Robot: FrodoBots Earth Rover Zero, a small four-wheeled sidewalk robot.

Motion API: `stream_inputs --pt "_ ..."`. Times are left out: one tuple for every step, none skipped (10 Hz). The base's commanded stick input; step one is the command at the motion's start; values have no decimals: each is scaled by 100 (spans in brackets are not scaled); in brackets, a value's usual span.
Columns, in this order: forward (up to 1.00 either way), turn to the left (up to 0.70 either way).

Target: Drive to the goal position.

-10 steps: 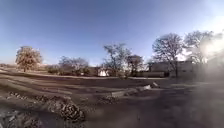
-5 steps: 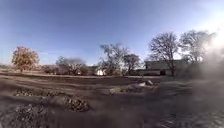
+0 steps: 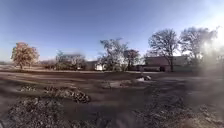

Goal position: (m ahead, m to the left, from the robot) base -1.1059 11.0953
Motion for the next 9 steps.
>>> stream_inputs --pt "0 70" --pt "0 70" --pt "0 70" --pt "0 70" --pt "0 70" --pt "0 70" --pt "0 70" --pt "0 70" --pt "0 70"
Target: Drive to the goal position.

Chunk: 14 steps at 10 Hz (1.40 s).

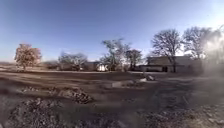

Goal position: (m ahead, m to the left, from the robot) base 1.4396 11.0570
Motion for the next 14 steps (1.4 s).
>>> stream_inputs --pt "0 70" --pt "0 70" --pt "0 70" --pt "0 70" --pt "0 70" --pt "0 70" --pt "0 70" --pt "0 70" --pt "0 70" --pt "0 70" --pt "0 70" --pt "0 70" --pt "0 70" --pt "0 70"
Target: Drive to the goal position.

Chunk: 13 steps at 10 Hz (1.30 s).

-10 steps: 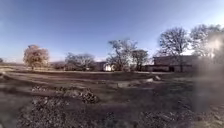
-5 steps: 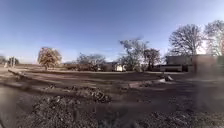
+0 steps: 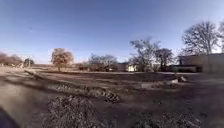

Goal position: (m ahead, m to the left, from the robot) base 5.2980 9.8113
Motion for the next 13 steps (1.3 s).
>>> stream_inputs --pt "0 70" --pt "0 70" --pt "0 70" --pt "0 70" --pt "0 70" --pt "0 70" --pt "0 70" --pt "0 70" --pt "0 70" --pt "0 70" --pt "0 70" --pt "0 70" --pt "0 70"
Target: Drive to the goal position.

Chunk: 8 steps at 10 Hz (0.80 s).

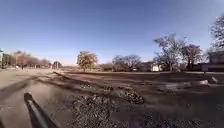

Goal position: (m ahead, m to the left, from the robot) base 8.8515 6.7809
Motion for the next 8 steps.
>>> stream_inputs --pt "0 70" --pt "0 70" --pt "0 70" --pt "0 70" --pt "0 70" --pt "0 70" --pt "0 70" --pt "0 70"
